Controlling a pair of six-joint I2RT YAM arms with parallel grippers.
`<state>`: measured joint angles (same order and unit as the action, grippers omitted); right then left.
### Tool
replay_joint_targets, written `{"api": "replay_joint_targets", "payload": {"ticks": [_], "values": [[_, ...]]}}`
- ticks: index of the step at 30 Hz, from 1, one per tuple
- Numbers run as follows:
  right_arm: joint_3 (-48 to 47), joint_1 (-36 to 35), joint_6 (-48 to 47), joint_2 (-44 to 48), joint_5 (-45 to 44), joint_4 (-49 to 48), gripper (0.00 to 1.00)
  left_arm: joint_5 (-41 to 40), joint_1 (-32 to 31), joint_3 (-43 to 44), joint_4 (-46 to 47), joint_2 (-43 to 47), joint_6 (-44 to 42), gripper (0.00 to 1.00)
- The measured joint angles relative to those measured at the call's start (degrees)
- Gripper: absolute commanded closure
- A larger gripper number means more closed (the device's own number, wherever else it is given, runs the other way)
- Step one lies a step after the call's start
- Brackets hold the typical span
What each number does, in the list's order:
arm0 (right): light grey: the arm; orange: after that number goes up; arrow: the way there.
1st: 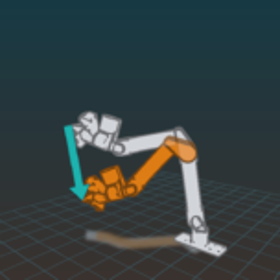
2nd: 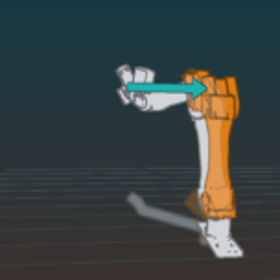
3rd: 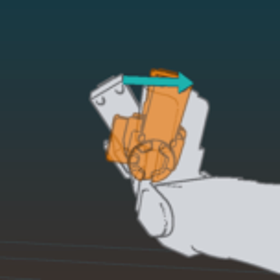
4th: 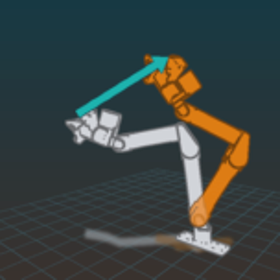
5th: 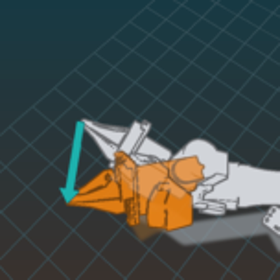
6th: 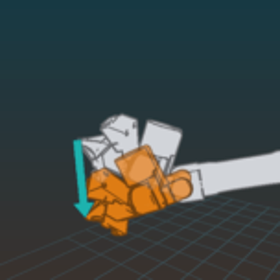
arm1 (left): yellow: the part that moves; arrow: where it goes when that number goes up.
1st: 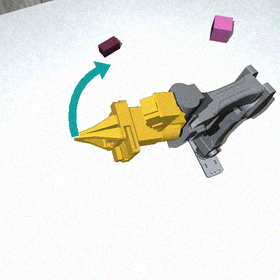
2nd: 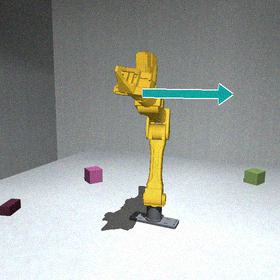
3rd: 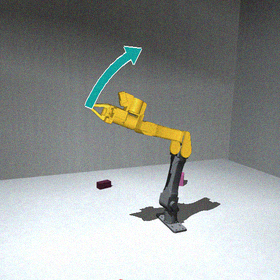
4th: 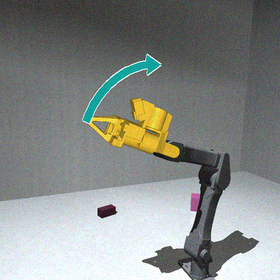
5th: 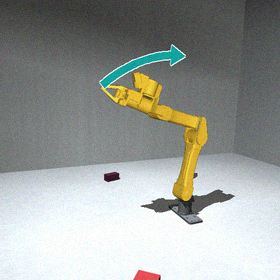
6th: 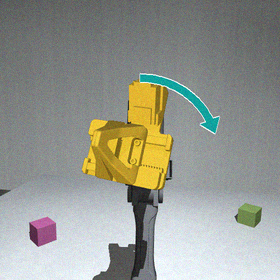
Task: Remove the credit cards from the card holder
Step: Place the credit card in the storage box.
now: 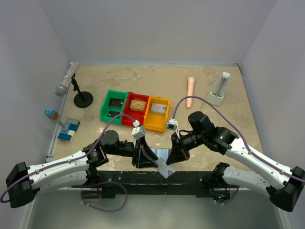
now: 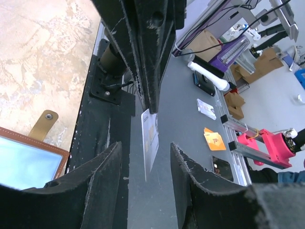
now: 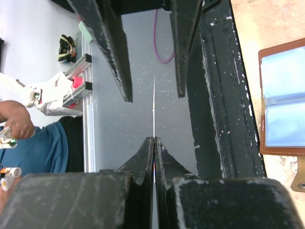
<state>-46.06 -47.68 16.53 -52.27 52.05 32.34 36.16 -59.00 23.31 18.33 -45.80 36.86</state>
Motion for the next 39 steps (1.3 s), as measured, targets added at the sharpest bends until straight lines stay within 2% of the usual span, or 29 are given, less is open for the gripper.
{"api": "replay_joint_targets", "payload": {"ticks": [3, 9, 12, 14, 15, 16, 21, 28, 32, 35, 39], "values": [[-0.8, -0.1, -0.3, 0.0, 0.0, 0.3, 1.0, 0.3, 0.0, 0.0, 0.2, -0.6, 0.0, 0.58], [-1.3, -0.3, -1.1, -0.3, 0.1, 0.8, 1.0, 1.5, 0.0, 0.0, 1.2, -1.7, 0.9, 0.99], [-1.3, -0.3, -1.3, -0.6, 0.2, 1.0, 1.0, 1.9, 0.0, 0.0, 2.0, -1.9, 1.4, 1.0], [-1.3, -0.3, -1.4, -0.6, 0.2, 1.0, 0.72, 2.0, 0.0, 0.0, 2.1, -1.9, 1.5, 1.0], [-1.4, -0.3, -1.3, -0.6, 0.2, 1.1, 0.61, 1.8, 0.0, 0.0, 2.1, -1.7, 1.5, 1.0], [-1.5, -0.3, -1.2, -0.6, 0.1, 1.1, 0.56, 1.2, 0.0, -0.1, 2.1, -1.3, 1.5, 1.0], [-1.6, 0.0, 1.3, 1.3, -3.5, 0.0, 0.51, -6.1, 0.7, -1.0, 0.6, 4.6, 1.7, 1.0], [0.9, 2.9, 12.3, 9.8, -14.7, -10.2, 0.37, -23.4, 4.6, -1.5, -2.1, 11.3, 9.3, 1.0], [5.2, 2.9, 19.2, 13.8, -20.1, -16.1, 0.35, -35.2, 4.7, -4.3, -1.0, 15.6, 14.4, 1.0], [5.8, 2.9, 22.1, 13.0, -21.6, -17.9, 0.34, -39.8, 5.0, -7.2, 1.5, 16.9, 17.5, 1.0], [7.8, 2.9, 25.8, 10.5, -22.9, -23.1, 0.34, -41.8, 5.0, -8.7, 4.1, 15.9, 20.7, 1.0]]}}
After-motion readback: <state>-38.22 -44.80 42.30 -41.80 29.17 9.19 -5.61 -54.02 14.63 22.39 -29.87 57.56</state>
